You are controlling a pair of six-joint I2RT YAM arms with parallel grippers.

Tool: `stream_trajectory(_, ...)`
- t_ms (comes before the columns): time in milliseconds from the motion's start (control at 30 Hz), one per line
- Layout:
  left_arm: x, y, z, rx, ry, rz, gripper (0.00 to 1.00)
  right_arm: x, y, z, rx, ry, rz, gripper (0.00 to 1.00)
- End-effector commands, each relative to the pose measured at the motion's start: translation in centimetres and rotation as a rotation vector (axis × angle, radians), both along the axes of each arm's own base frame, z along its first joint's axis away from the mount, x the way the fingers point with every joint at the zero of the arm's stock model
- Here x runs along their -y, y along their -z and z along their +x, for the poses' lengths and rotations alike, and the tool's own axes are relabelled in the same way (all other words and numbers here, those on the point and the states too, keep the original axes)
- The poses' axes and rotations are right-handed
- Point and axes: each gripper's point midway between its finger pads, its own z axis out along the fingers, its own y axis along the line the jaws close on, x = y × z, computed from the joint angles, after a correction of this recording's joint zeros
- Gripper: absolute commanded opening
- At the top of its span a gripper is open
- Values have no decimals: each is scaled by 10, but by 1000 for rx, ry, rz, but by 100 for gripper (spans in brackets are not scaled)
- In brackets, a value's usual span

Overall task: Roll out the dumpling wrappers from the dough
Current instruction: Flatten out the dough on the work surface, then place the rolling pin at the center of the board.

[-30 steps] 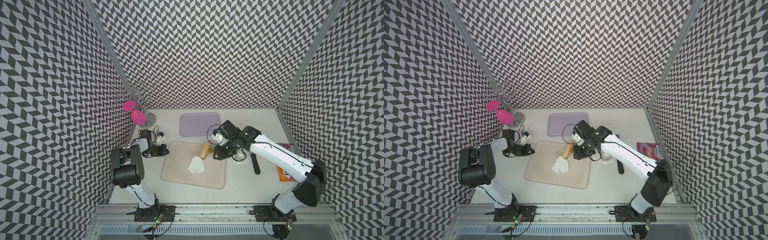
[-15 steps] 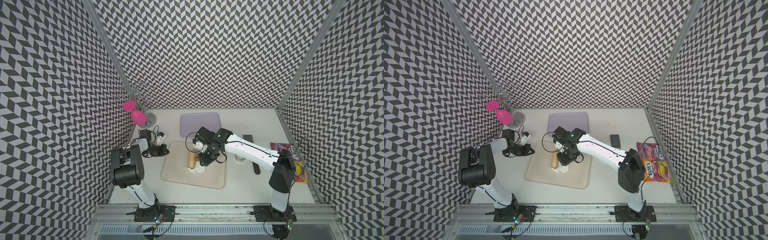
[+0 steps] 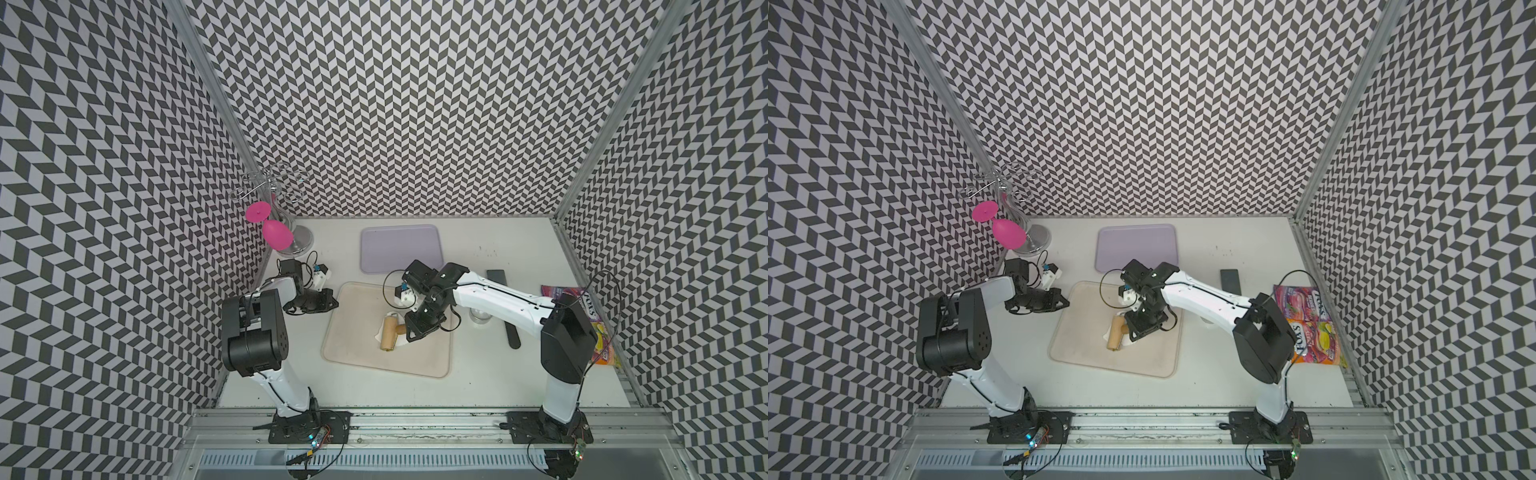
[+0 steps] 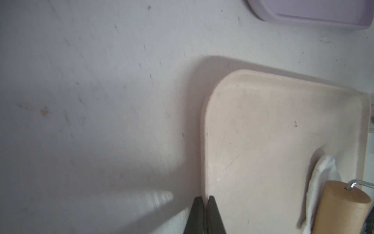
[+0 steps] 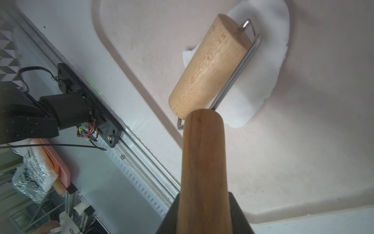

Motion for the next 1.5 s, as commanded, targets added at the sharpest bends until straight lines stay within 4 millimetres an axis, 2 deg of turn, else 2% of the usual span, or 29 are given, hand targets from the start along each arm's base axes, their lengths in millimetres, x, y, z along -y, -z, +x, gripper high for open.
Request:
stream_trajectory(0, 5, -12, 3, 27, 22, -46, 0, 20, 12, 8, -36, 71, -9, 0)
stream_trajectory(367, 3, -7, 3, 22, 23, -45, 0, 112, 74, -9, -190, 283, -210, 0)
stream_trajectory(467, 1, -7, 3, 24, 19, -42, 0, 134, 85, -15, -205, 328, -270, 0)
stream_trajectory(767, -4, -6, 3, 23, 13, -40, 0, 165, 88, -23, -226, 440, -316, 0)
stream_trajectory(1100, -3, -7, 4, 24, 12, -47, 0, 184, 81, -30, -229, 529, -341, 0)
stream_trajectory(1200, -3, -9, 5, 30, 12, -50, 0, 186, 70, -25, -194, 551, -329, 0)
stream_trajectory(1267, -2, -12, 6, 35, 16, -53, 0, 181, 51, -12, -138, 569, -292, 0)
stream_trajectory(1467, 3, -34, 11, 84, 37, -67, 0, 142, -37, 29, 29, 542, -20, 0)
